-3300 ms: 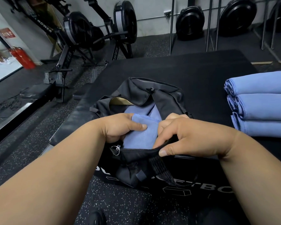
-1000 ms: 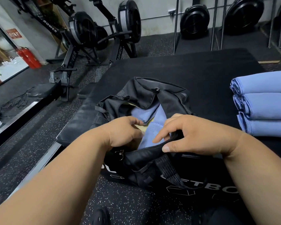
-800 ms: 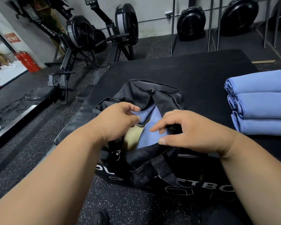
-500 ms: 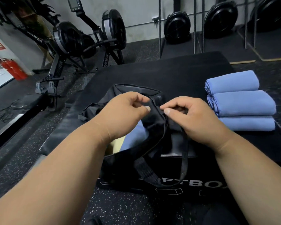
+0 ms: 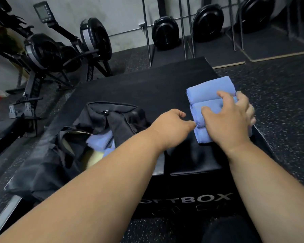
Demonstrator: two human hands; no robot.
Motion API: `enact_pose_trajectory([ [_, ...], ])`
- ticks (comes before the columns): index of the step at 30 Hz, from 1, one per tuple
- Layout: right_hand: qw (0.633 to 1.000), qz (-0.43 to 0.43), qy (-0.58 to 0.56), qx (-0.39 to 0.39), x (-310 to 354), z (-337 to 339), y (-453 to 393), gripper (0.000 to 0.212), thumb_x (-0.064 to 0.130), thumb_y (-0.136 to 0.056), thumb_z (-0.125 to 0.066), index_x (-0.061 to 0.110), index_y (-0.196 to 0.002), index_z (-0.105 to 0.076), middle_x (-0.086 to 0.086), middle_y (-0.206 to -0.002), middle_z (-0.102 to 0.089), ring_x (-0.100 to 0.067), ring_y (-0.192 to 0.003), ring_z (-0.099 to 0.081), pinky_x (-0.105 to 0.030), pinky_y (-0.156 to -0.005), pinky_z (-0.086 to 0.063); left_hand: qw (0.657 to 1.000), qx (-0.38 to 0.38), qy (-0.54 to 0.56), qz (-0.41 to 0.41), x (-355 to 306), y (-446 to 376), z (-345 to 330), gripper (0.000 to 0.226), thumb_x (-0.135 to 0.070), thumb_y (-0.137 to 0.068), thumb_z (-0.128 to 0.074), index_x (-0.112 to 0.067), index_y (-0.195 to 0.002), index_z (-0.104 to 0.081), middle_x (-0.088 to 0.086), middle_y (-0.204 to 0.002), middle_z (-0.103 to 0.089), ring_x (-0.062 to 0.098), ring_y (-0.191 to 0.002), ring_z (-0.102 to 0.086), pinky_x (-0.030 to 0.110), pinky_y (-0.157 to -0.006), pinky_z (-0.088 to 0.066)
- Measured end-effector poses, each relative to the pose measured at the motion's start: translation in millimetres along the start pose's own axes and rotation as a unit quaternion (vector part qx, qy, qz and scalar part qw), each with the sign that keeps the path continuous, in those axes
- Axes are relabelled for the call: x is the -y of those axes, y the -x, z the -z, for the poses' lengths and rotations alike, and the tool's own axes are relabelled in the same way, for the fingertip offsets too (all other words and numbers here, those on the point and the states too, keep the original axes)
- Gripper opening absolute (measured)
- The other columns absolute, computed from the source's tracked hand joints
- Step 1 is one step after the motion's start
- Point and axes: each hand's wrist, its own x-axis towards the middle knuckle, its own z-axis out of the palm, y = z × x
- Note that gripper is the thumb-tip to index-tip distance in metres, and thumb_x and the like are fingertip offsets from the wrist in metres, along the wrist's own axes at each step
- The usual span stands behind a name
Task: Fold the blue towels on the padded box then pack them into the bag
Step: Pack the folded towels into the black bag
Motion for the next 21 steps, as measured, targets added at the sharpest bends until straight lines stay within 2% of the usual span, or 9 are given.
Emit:
enact_pose_trajectory([
  [2, 1.000, -0.031, 0.002, 0.006, -6.5, 1.7, -7.0, 0.071, 0.045, -0.085, -0.064, 0.039, -0.152, -0.042, -0.010, -0.172, -0.016, -0.037, -0.156, -0.014, -0.055, -0.125, -0.010, 0.998, 0.007, 0.049, 0.038, -6.5, -10.7, -14.9, 0.050, -0.050, -0.089, -0.069, -0.029, -0.134, -0.059, -0.005, -0.111, -0.072, 0.015, -0.091, -0.068, 0.041, -0.097, -0.058],
  [4, 0.998, -0.058, 0.003, 0.027, -14.2, 3.1, -13.4, 0.076, 0.049, -0.086, -0.062, 0.039, -0.157, -0.035, -0.011, -0.173, -0.011, -0.038, -0.157, -0.012, -0.056, -0.126, -0.008, 0.993, 0.007, 0.103, 0.056, -11.8, -19.5, -25.1, 0.013, -0.044, -0.093, -0.066, -0.034, -0.100, -0.062, -0.002, -0.102, -0.072, 0.018, -0.083, -0.064, 0.042, -0.090, -0.059],
  [6, 0.995, -0.075, -0.001, 0.061, -22.1, 5.1, -18.0, 0.079, 0.053, -0.087, -0.059, 0.039, -0.160, -0.030, -0.011, -0.173, -0.013, -0.040, -0.155, -0.019, -0.056, -0.125, -0.012, 0.980, 0.015, 0.187, 0.063, -16.9, -27.9, -33.4, 0.018, -0.036, -0.099, -0.063, -0.031, -0.083, -0.057, -0.008, -0.086, -0.068, 0.013, -0.073, -0.062, 0.033, -0.072, -0.055],
  [9, 0.995, -0.070, -0.006, 0.069, -29.6, 9.8, -23.2, 0.080, 0.053, -0.087, -0.058, 0.035, -0.160, -0.030, -0.011, -0.164, -0.032, -0.040, -0.145, -0.036, -0.055, -0.120, -0.025, 0.957, 0.019, 0.277, 0.085, -22.9, -35.8, -41.0, 0.013, -0.033, -0.103, -0.061, -0.033, -0.090, -0.057, -0.011, -0.091, -0.069, 0.005, -0.072, -0.065, 0.024, -0.066, -0.050],
  [11, 0.997, -0.058, -0.025, 0.049, -29.9, 14.7, -24.8, 0.077, 0.051, -0.088, -0.058, 0.033, -0.159, -0.033, -0.012, -0.156, -0.042, -0.040, -0.139, -0.043, -0.052, -0.118, -0.031, 0.949, 0.011, 0.301, 0.090, -24.3, -40.2, -44.4, 0.008, -0.037, -0.103, -0.061, -0.030, -0.100, -0.064, -0.005, -0.104, -0.073, 0.012, -0.088, -0.069, 0.029, -0.075, -0.054],
  [13, 0.997, -0.040, -0.055, 0.044, -28.3, 17.8, -23.7, 0.072, 0.048, -0.089, -0.058, 0.032, -0.156, -0.038, -0.011, -0.150, -0.046, -0.038, -0.133, -0.050, -0.048, -0.114, -0.038, 0.947, -0.011, 0.307, 0.090, -22.4, -42.4, -44.9, 0.025, -0.042, -0.101, -0.062, -0.022, -0.115, -0.069, 0.001, -0.115, -0.076, 0.020, -0.103, -0.072, 0.039, -0.091, -0.058],
  [15, 0.995, -0.022, -0.076, 0.055, -26.1, 17.2, -21.1, 0.063, 0.047, -0.090, -0.058, 0.033, -0.151, -0.046, -0.008, -0.145, -0.051, -0.034, -0.128, -0.055, -0.043, -0.109, -0.042, 0.937, -0.049, 0.334, 0.089, -19.1, -42.1, -41.6, 0.039, -0.045, -0.091, -0.068, -0.016, -0.117, -0.072, 0.005, -0.114, -0.078, 0.026, -0.107, -0.074, 0.047, -0.097, -0.059],
  [18, 0.991, -0.023, -0.104, 0.083, -23.5, 13.0, -18.8, 0.059, 0.055, -0.083, -0.054, 0.037, -0.138, -0.056, -0.002, -0.128, -0.065, -0.030, -0.118, -0.061, -0.044, -0.104, -0.048, 0.915, -0.108, 0.376, 0.096, -7.0, -42.8, -31.6, 0.054, -0.036, -0.072, -0.071, -0.011, -0.120, -0.071, 0.014, -0.113, -0.078, 0.033, -0.104, -0.076, 0.051, -0.091, -0.063],
  [21, 0.987, -0.036, -0.105, 0.113, -18.0, 11.0, -17.4, 0.054, 0.062, -0.080, -0.052, 0.039, -0.128, -0.061, 0.006, -0.102, -0.071, -0.025, -0.104, -0.065, -0.039, -0.090, -0.051, 0.904, -0.125, 0.403, 0.070, 0.7, -28.5, -15.3, 0.055, -0.027, -0.070, -0.070, -0.005, -0.121, -0.066, 0.022, -0.115, -0.075, 0.036, -0.097, -0.076, 0.046, -0.073, -0.064],
])
